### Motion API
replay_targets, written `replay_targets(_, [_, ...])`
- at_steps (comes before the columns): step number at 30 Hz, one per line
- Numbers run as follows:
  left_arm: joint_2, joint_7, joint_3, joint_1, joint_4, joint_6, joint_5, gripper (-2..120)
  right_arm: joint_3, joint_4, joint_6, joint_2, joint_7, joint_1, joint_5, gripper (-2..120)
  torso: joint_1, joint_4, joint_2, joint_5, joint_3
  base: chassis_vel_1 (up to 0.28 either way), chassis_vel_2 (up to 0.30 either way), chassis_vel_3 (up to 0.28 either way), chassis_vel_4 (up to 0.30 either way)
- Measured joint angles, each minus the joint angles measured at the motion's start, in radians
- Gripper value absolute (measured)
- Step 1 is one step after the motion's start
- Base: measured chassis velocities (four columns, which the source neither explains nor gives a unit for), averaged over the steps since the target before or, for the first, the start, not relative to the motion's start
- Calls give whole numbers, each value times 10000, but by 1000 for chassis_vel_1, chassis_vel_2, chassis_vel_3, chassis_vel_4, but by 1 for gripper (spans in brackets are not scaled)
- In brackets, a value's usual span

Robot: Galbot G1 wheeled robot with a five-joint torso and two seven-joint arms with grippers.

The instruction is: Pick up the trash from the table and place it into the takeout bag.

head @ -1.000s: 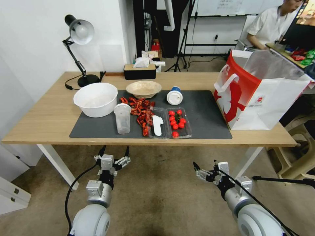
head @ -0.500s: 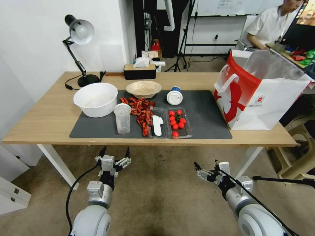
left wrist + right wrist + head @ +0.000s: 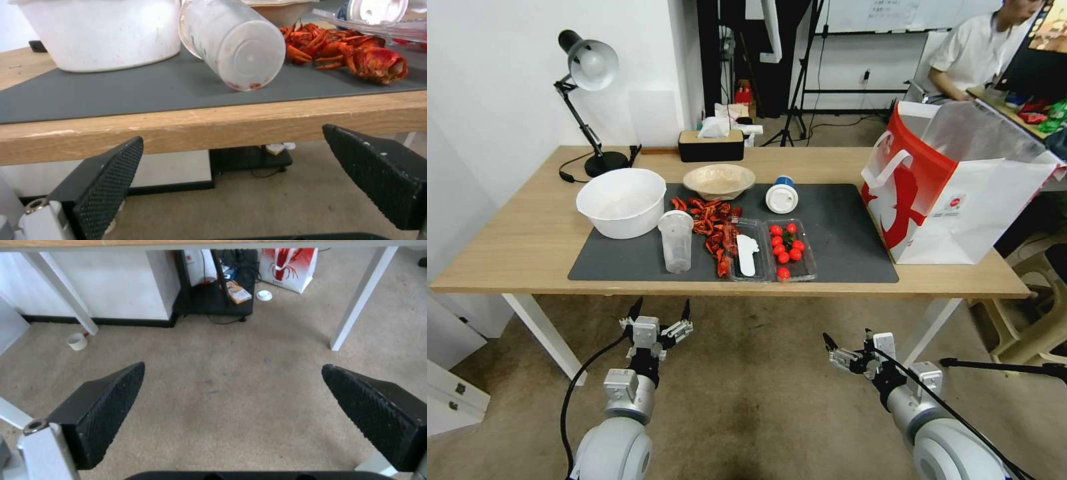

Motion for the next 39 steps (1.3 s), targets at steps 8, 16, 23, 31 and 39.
replay_targets(8, [-8,-1,17,-18,72,-28,-4,100,-22,83,3707,107,-5,-101,-48,100,0,2,0,-3,0,0,0,0,0])
replay_targets(16, [-21,0,35,-33,100,-35,-5,100,-46,84,5296,121,-16,-171,-67,100,0,0,0,-1,0,0,0,0,0])
replay_targets(23, [-39,3,37,-45,121,-64,-6,100,-47,134,6019,107,-13,-168,-73,100,0,0,0,-1,0,0,0,0,0])
replay_targets(31, [-39,9,48,-46,121,-67,-2,100,-47,158,6265,113,-2,-171,-89,100,0,0,0,0,0,0,0,0,0])
replay_targets(39, [-39,12,77,-54,121,-67,12,100,-47,165,6282,113,16,-148,-102,100,-1,0,0,1,0,0,0,0,0])
